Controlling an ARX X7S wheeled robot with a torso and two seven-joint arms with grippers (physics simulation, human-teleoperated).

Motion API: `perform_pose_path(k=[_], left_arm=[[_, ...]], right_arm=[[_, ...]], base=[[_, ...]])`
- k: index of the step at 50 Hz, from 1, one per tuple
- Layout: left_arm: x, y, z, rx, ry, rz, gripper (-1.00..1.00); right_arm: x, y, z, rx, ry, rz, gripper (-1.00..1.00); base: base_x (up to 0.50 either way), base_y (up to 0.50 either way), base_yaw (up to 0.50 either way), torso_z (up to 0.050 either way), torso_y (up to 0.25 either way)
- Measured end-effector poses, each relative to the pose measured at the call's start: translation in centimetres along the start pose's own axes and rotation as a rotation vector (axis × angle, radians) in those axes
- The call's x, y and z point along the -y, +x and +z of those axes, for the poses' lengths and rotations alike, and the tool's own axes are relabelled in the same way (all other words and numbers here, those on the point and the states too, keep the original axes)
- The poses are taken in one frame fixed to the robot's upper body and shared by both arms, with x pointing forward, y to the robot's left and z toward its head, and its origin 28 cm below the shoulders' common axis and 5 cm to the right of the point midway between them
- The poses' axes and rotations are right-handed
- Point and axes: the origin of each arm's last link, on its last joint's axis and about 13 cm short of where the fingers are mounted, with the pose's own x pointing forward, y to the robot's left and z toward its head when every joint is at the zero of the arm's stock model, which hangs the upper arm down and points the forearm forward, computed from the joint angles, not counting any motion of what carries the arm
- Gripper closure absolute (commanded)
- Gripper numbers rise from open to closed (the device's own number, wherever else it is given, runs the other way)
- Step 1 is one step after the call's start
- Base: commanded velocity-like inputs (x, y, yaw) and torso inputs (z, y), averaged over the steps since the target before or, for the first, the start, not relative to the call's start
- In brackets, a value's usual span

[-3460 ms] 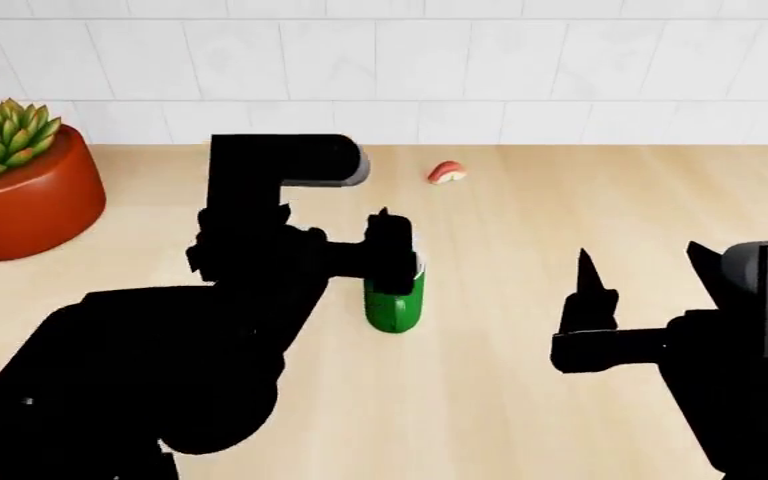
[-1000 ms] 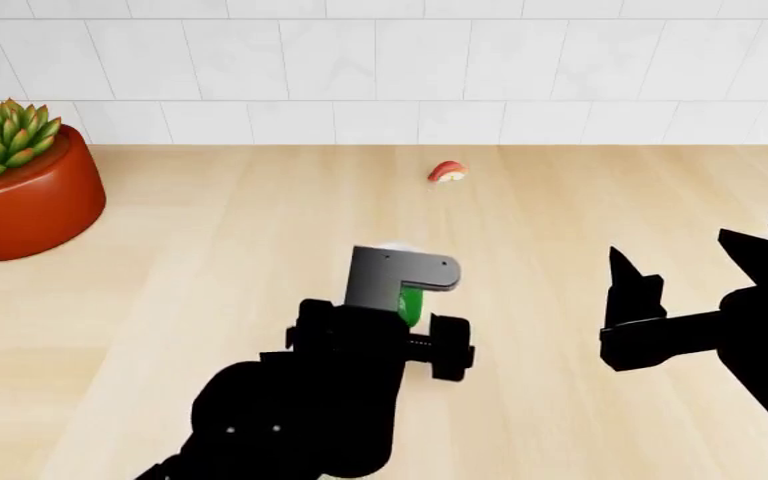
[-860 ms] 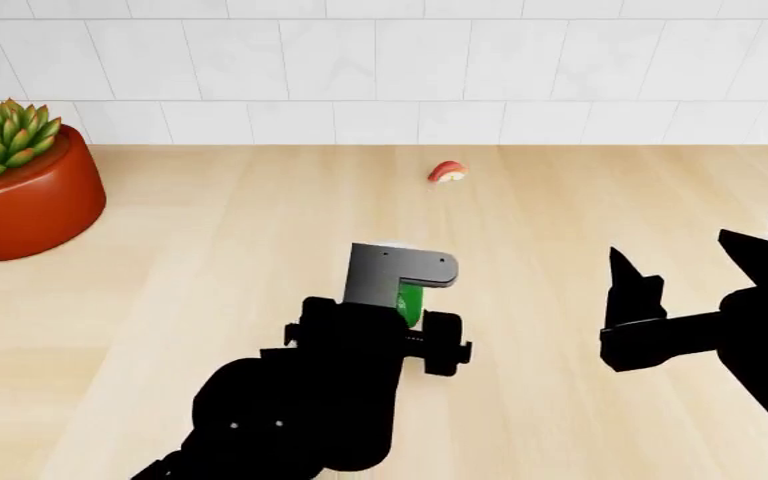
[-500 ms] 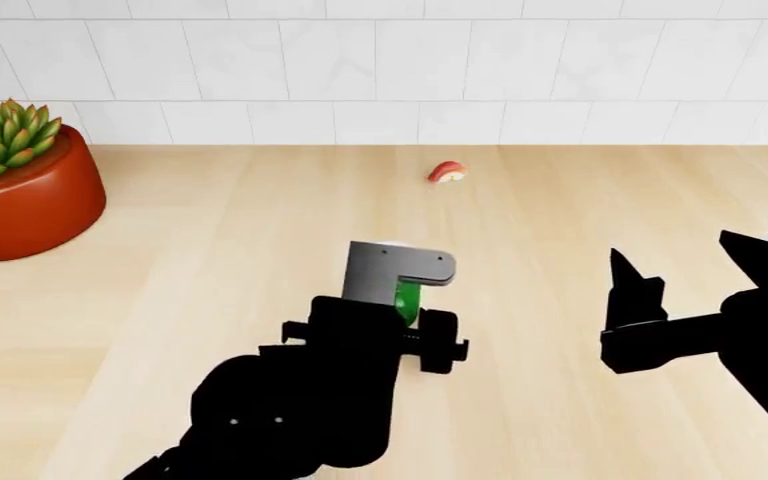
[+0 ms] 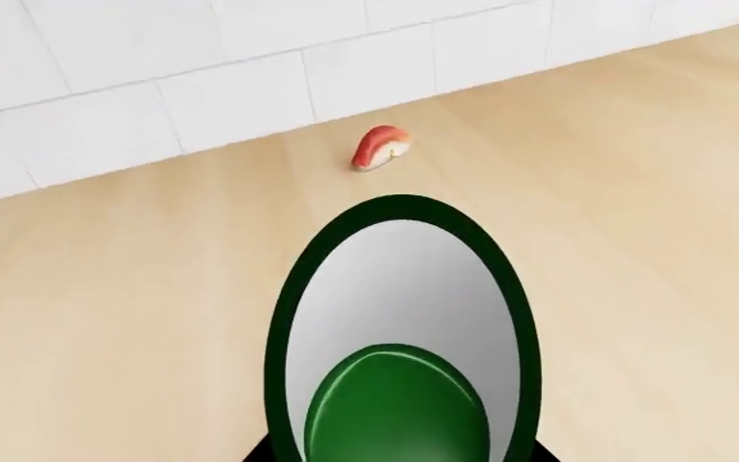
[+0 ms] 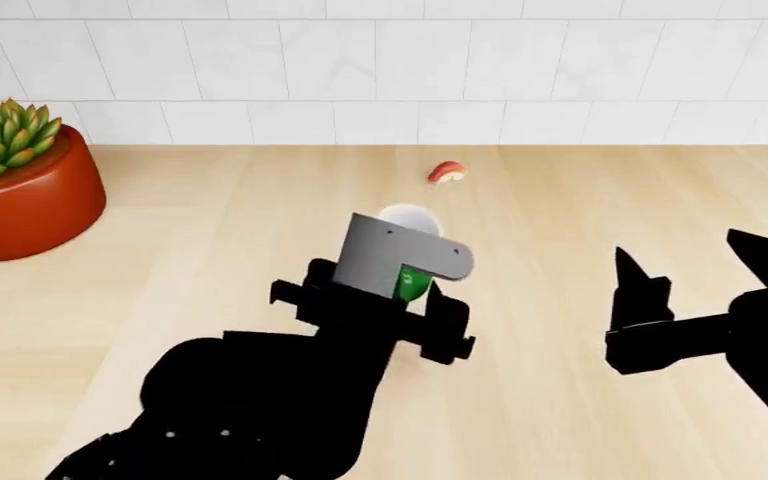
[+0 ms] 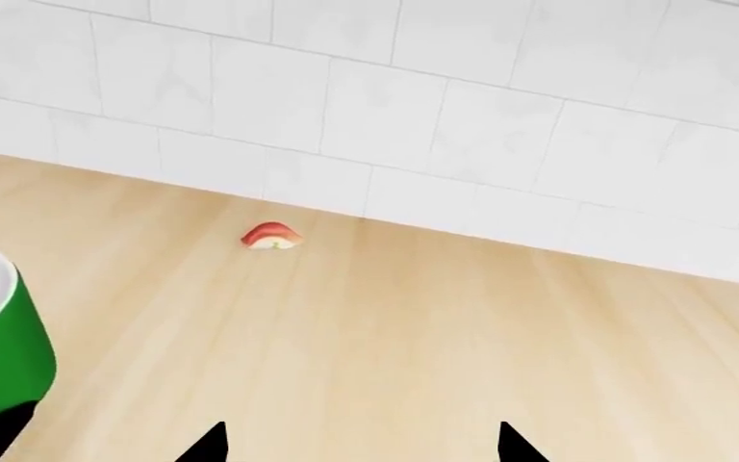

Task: A wet mug is on the counter and needs to be dried. Pick it up and place it upside down in the open cabinet.

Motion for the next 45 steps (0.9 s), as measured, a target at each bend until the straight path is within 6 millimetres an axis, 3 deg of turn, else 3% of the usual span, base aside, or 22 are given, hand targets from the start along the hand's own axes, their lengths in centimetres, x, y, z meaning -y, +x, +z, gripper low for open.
perform_pose_path(k=[10,21,34,45], left_arm=[[-1.6,-0.7,0.5,0.127,0.192,0.023,1.0],[-5.2,-0.9,2.2,0.459,0.693,0.247,1.0],[-9.0,-0.4,4.8,0.811,1.116,0.474,1.0],[-11.2,0.6,5.5,1.083,1.441,0.59,1.0]], right_arm=[[0.0,-0.1,0.0,0.0,-0.001,0.002,-1.0],[-0.1,-0.2,0.1,-0.001,-0.001,0.015,-1.0],[0.0,-0.4,0.3,-0.011,0.013,0.052,-1.0],[0.6,-0.8,1.4,-0.052,0.052,0.17,-1.0]], base=[[0.0,0.0,0.0,0.0,0.0],[0.0,0.0,0.0,0.0,0.0],[0.0,0.0,0.0,0.0,0.0],[0.0,0.0,0.0,0.0,0.0]])
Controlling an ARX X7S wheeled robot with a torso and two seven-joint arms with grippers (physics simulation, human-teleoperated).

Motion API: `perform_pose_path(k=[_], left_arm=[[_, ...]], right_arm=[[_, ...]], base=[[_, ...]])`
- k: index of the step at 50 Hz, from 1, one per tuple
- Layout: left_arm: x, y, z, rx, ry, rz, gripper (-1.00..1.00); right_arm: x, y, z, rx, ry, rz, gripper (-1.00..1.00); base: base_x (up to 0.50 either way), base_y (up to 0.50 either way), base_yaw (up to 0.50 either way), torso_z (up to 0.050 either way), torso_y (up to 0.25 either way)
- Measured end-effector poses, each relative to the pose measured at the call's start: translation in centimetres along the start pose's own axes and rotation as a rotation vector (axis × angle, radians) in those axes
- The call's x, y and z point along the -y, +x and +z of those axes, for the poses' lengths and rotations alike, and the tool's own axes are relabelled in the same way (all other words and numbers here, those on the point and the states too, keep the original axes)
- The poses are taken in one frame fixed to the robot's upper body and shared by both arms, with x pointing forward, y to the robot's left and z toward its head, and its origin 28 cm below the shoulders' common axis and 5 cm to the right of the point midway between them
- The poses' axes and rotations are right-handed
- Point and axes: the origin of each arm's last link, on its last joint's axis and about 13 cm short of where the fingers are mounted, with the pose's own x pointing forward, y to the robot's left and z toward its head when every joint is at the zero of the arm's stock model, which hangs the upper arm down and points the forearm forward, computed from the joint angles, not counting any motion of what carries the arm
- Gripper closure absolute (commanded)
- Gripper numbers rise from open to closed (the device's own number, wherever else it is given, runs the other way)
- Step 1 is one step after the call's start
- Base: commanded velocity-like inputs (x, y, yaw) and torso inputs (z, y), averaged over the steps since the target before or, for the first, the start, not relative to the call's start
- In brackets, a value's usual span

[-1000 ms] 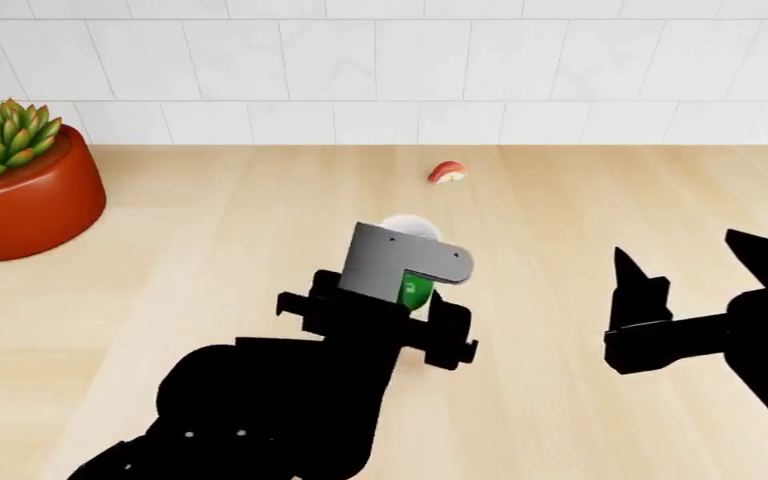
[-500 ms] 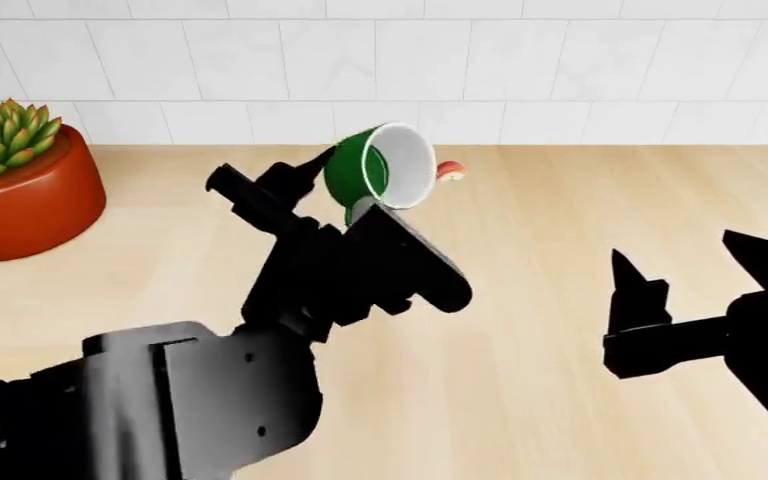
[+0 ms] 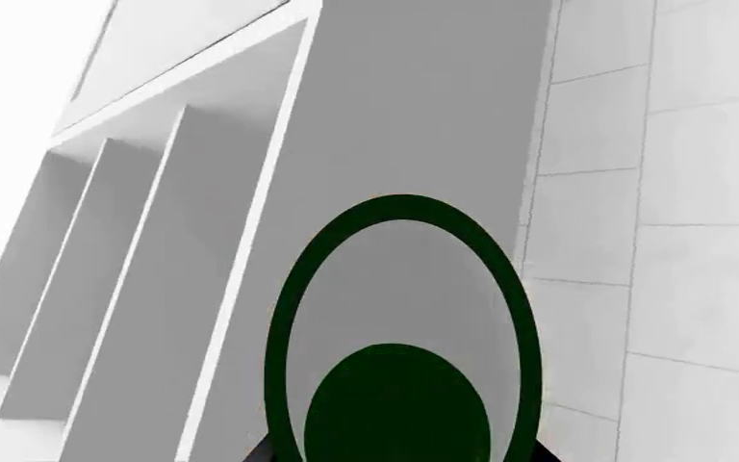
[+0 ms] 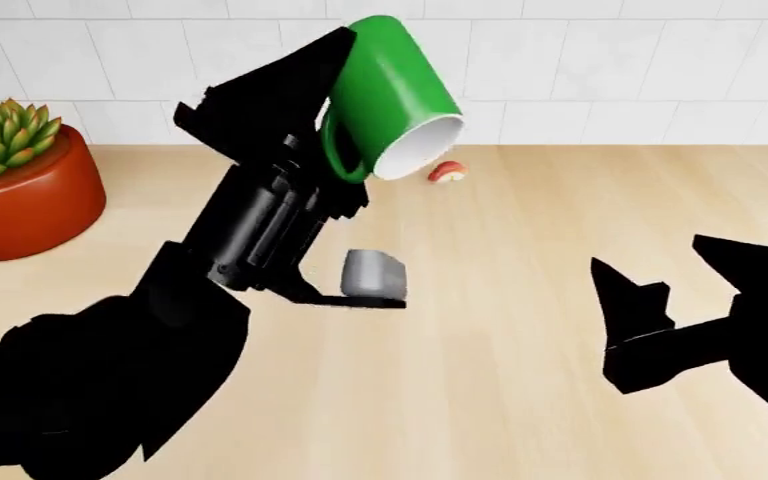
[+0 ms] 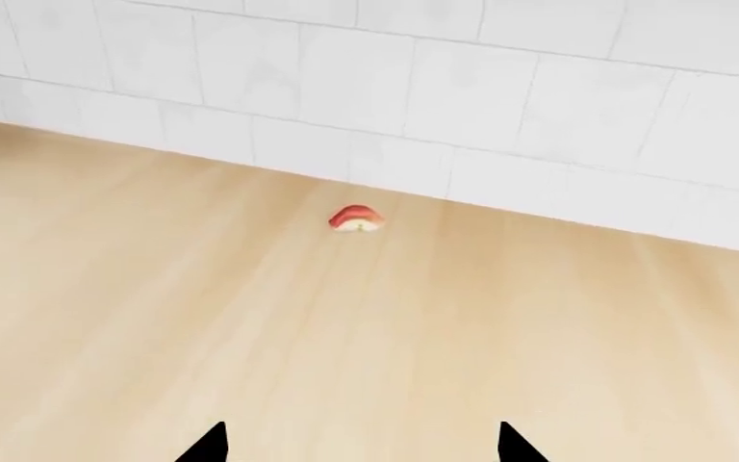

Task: A wet mug is on the counter and needs to be dried. Pick it up and place it upside down in the open cabinet.

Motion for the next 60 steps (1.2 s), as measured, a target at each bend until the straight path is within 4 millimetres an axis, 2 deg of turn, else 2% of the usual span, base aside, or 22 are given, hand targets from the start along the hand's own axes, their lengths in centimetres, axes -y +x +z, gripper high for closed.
perform_pose_path(k=[13,31,50,60], left_arm=[[0.4,-0.2,-1.4,0.161,0.152,0.05,1.0],[0.8,0.4,-3.3,0.175,0.23,0.065,1.0],[1.4,0.5,-4.3,0.168,0.267,0.056,1.0],[1.8,0.3,-4.4,0.249,0.334,0.088,1.0]], right_arm=[[2.6,0.6,2.9,-0.122,0.048,0.186,-1.0],[5.8,2.2,6.1,-0.227,0.011,0.353,-1.0],[6.6,2.7,8.4,-0.244,-0.089,0.438,-1.0],[6.6,2.7,9.0,-0.239,-0.113,0.451,-1.0]], base=[[0.0,0.0,0.0,0.0,0.0],[0.0,0.0,0.0,0.0,0.0],[0.0,0.0,0.0,0.0,0.0],[0.0,0.0,0.0,0.0,0.0]])
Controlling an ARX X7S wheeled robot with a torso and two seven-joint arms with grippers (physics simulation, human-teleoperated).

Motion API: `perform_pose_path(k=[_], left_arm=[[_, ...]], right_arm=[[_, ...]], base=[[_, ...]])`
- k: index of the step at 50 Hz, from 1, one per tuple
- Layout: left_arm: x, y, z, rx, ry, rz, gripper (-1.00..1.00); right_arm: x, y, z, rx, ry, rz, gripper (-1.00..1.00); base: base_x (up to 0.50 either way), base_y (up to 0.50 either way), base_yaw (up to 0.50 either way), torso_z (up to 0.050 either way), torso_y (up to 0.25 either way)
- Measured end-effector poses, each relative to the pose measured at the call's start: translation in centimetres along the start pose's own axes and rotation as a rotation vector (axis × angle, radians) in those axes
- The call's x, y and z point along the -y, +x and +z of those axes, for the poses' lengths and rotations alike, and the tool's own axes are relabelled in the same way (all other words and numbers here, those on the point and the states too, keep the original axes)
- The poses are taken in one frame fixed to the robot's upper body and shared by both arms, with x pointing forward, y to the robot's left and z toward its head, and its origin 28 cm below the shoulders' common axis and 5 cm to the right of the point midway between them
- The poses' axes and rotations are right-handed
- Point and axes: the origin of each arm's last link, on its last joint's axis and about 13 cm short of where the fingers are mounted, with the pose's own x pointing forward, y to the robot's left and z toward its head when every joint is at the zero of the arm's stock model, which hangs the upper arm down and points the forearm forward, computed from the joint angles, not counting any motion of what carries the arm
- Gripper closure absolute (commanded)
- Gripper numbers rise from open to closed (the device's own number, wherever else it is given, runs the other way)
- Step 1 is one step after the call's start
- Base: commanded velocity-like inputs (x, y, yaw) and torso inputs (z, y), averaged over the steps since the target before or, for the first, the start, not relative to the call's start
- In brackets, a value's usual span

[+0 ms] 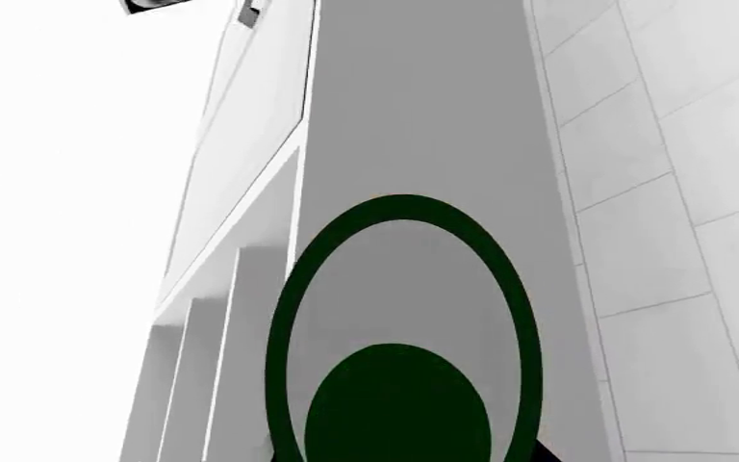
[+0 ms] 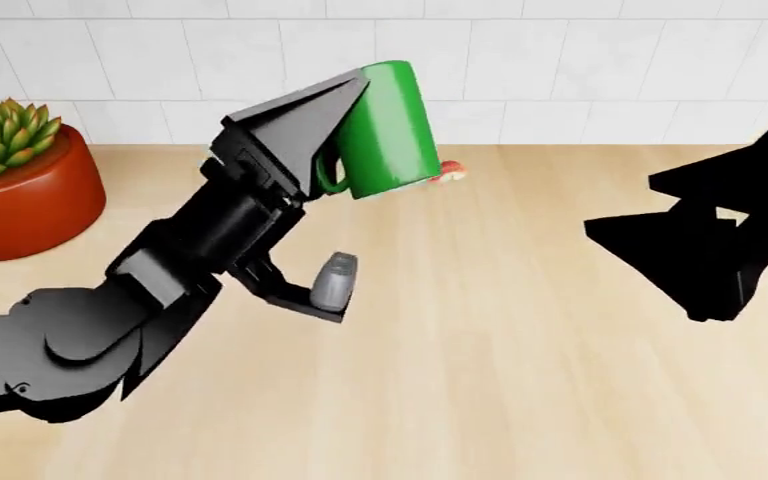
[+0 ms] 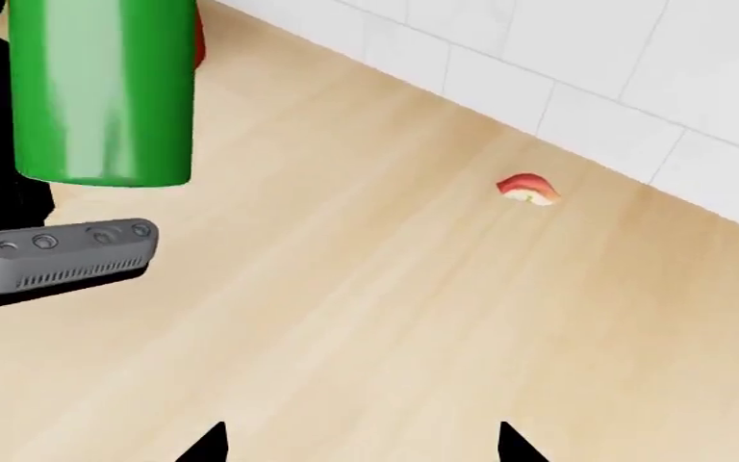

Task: A wet mug is on the counter and needs to be dried. Pick it up and place it upside down in the open cabinet.

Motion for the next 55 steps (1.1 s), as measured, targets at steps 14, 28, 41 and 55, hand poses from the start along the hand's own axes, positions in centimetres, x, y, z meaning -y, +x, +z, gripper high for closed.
perform_pose_path(k=[14,28,41,55], left_arm=[[0.2,0.1,0.0,0.1,0.083,0.081,1.0],[0.5,0.2,0.0,0.136,0.125,0.13,1.0],[0.7,0.5,0.0,0.163,0.174,0.227,1.0],[1.1,1.1,-0.2,0.169,0.209,0.292,1.0]], right_arm=[[0.0,0.2,0.3,-0.009,-0.014,0.026,-1.0],[0.2,0.7,0.8,0.005,0.029,0.095,-1.0],[0.7,1.5,1.3,0.023,0.113,0.132,-1.0],[0.5,2.1,1.3,0.015,0.126,0.164,-1.0]], base=[[0.0,0.0,0.0,0.0,0.0],[0.0,0.0,0.0,0.0,0.0],[0.0,0.0,0.0,0.0,0.0],[0.0,0.0,0.0,0.0,0.001]])
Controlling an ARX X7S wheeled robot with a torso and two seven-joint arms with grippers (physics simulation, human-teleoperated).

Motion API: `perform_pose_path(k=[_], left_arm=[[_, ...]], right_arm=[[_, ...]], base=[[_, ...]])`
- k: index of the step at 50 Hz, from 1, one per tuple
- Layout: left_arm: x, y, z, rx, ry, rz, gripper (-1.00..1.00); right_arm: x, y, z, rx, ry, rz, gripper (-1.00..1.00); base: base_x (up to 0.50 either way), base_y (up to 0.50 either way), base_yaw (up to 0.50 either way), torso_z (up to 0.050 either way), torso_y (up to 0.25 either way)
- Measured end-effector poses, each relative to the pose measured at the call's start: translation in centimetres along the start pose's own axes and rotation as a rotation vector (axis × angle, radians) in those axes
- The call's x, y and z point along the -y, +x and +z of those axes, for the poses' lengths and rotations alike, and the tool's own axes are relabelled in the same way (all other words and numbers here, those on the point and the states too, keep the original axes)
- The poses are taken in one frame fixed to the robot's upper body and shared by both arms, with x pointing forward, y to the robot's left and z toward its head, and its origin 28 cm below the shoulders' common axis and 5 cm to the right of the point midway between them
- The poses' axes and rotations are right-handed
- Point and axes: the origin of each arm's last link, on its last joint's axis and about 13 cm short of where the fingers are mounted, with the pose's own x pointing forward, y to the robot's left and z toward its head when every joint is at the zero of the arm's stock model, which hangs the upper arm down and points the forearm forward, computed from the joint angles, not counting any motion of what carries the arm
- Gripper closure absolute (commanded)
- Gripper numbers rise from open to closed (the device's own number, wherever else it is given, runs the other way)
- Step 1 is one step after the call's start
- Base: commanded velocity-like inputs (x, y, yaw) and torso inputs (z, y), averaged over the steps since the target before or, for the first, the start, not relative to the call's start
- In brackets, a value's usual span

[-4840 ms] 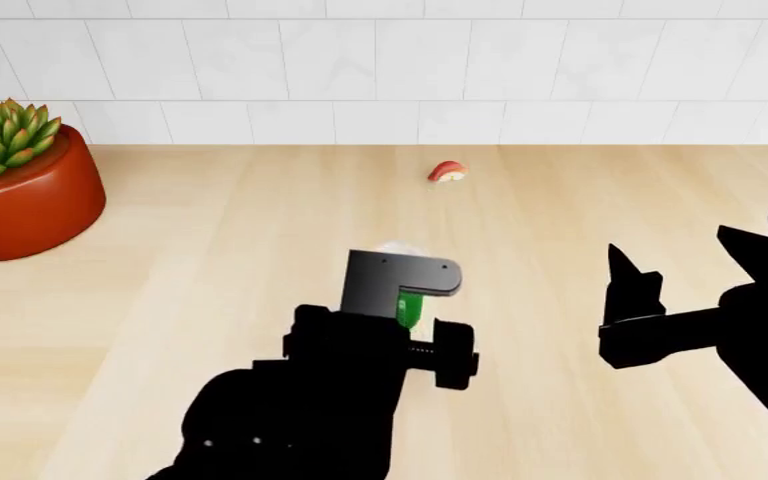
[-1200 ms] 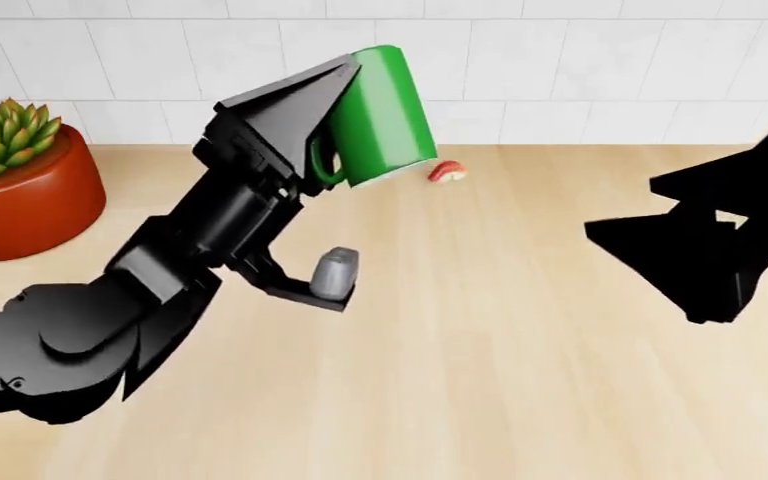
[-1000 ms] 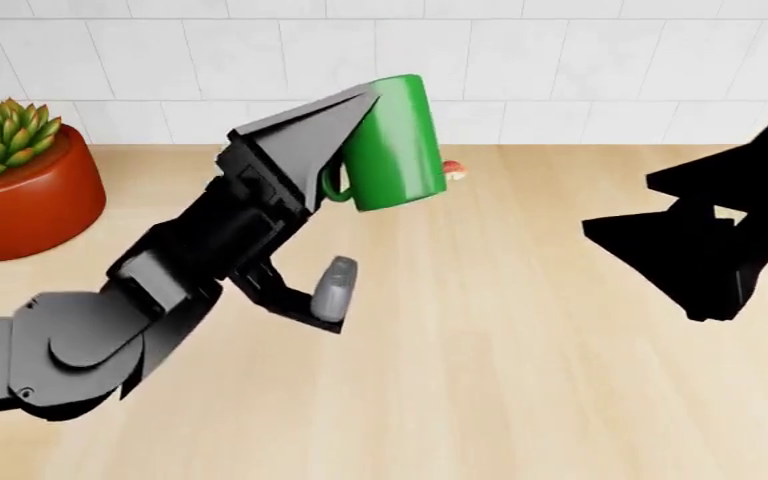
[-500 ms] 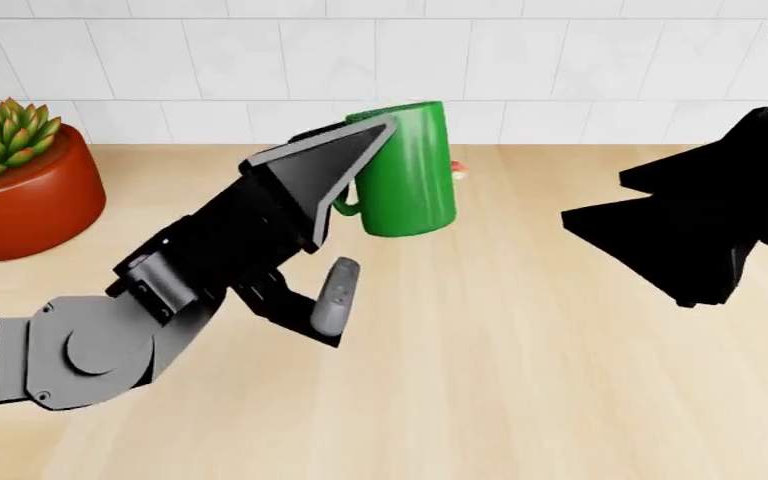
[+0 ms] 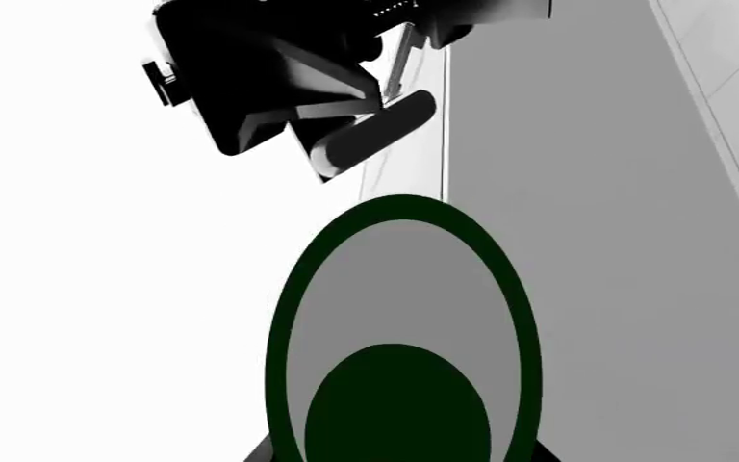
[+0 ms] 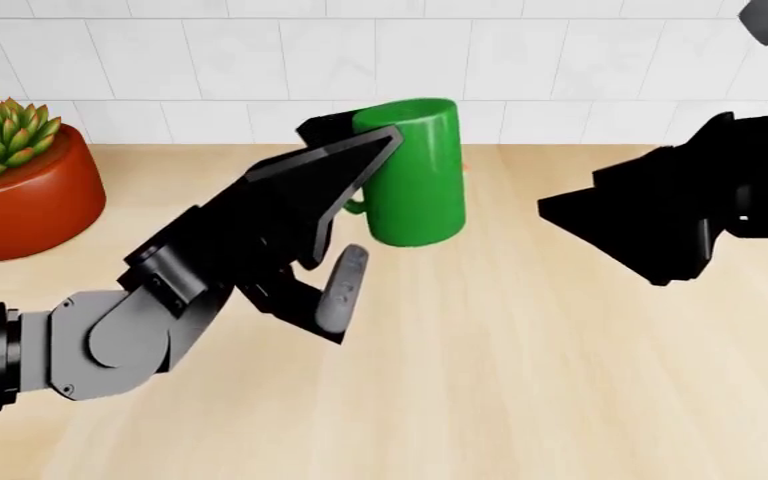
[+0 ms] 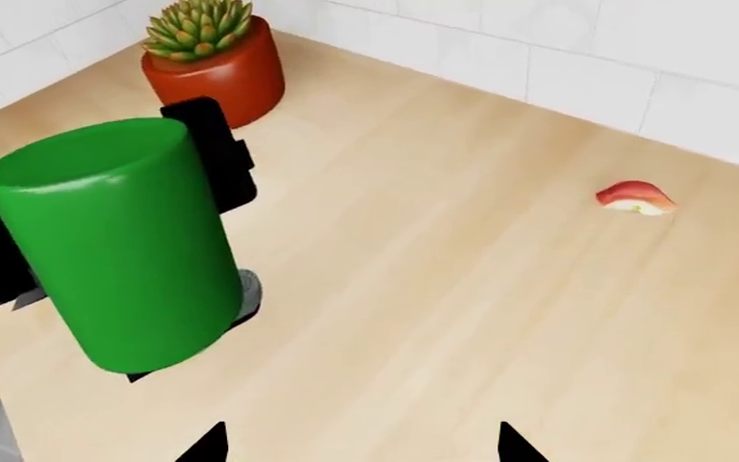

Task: A wet mug is on the counter and needs to be dried. Pick it up and place it upside down in the open cabinet.

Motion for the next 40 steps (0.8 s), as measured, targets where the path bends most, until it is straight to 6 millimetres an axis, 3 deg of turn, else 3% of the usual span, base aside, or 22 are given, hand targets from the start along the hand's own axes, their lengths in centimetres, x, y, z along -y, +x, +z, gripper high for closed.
perform_pose_path(k=[40], left_arm=[[1.2,0.0,0.4,0.009,0.022,0.026,1.0]], right_arm=[[-1.3,0.9,0.4,0.032,-0.072,0.162,-1.0]], base=[[0.0,0.0,0.0,0.0,0.0]])
